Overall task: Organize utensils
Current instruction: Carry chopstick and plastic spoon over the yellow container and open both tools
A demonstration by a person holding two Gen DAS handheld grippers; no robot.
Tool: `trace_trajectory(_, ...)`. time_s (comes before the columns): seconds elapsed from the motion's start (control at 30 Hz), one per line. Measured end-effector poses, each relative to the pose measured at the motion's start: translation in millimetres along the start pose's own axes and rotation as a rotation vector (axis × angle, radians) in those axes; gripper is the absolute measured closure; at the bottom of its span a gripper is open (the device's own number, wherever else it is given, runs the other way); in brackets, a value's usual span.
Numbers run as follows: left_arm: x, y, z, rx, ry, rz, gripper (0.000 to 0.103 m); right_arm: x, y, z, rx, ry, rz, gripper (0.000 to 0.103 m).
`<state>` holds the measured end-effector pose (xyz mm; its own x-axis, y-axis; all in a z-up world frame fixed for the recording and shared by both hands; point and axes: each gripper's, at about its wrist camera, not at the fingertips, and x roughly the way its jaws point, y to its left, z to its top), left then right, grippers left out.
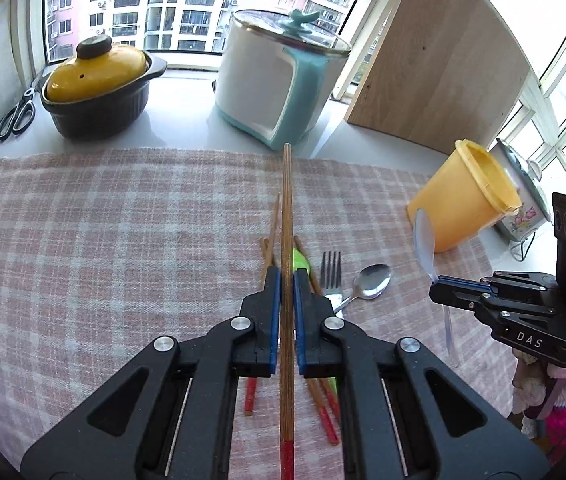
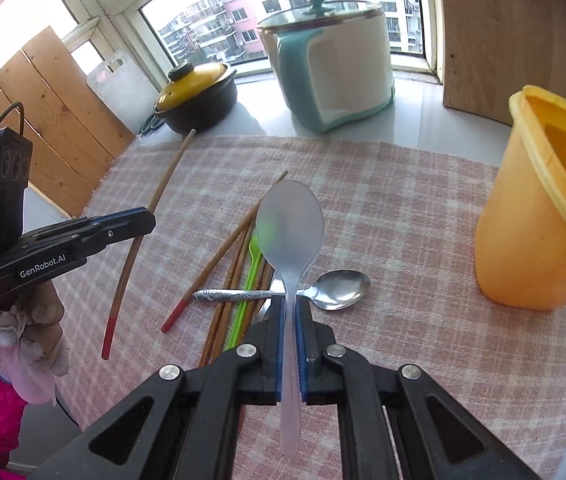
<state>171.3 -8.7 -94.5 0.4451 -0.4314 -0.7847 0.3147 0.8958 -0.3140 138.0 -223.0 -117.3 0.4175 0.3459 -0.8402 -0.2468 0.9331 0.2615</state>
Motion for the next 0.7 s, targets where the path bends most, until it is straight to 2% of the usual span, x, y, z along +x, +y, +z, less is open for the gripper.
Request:
trace_trajectory(0.3,-16,-60,35,0.035,-0.094,-0.084,0.098,-72,-22,14,-0.008,-0.136,-0.040,0.100)
trace_trajectory(0.7,4,-149,80,0.083,-0.168,-0.155,0.098,-126,-80,36,0.014,-0.213,-0.150,0.100)
